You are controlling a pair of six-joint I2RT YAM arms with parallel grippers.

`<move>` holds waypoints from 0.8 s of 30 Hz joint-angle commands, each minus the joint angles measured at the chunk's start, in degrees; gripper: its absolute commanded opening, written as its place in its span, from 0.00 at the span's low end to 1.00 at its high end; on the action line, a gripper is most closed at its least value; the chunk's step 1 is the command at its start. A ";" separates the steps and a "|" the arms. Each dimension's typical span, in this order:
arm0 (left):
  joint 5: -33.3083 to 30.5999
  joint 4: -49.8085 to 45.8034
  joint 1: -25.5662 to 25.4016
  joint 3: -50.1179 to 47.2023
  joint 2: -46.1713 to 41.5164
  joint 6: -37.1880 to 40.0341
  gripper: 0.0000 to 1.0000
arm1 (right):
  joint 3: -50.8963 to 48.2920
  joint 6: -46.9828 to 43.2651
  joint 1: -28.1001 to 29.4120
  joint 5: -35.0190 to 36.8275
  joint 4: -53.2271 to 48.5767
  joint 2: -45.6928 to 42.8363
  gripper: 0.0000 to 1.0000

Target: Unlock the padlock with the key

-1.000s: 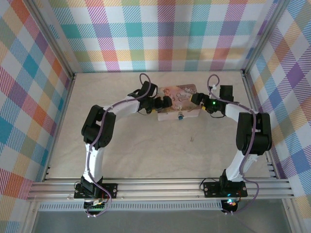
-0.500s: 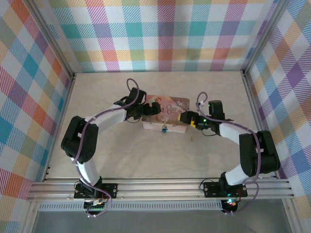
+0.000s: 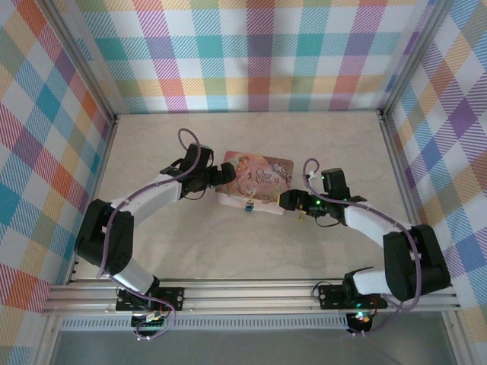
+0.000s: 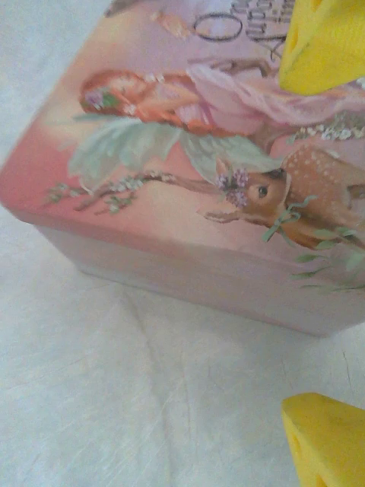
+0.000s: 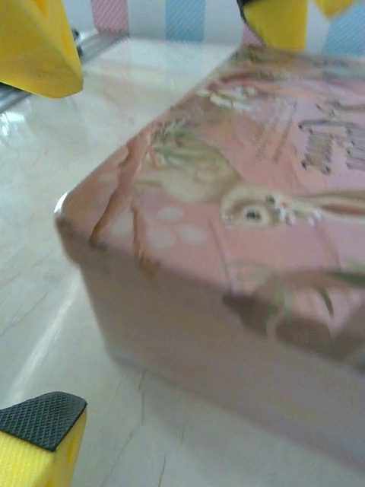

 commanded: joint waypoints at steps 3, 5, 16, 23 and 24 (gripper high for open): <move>-3.77 -1.53 0.40 -0.72 -6.16 0.58 1.00 | 0.98 -4.93 -2.16 13.91 -11.76 -7.36 0.99; -4.13 -3.77 0.37 -0.85 -7.57 0.93 1.00 | 0.20 -3.01 -2.83 15.83 -13.54 -8.92 0.93; -3.98 -3.71 0.36 -3.87 -11.97 0.82 1.00 | 2.22 0.27 -2.61 14.80 -20.25 -0.80 0.64; -3.62 -3.08 0.35 -4.51 -12.50 1.09 1.00 | 3.99 0.08 -0.35 16.63 -20.34 2.98 0.58; -3.53 -3.09 0.39 -4.51 -12.52 1.17 1.00 | 4.17 0.24 0.00 16.94 -20.22 3.57 0.57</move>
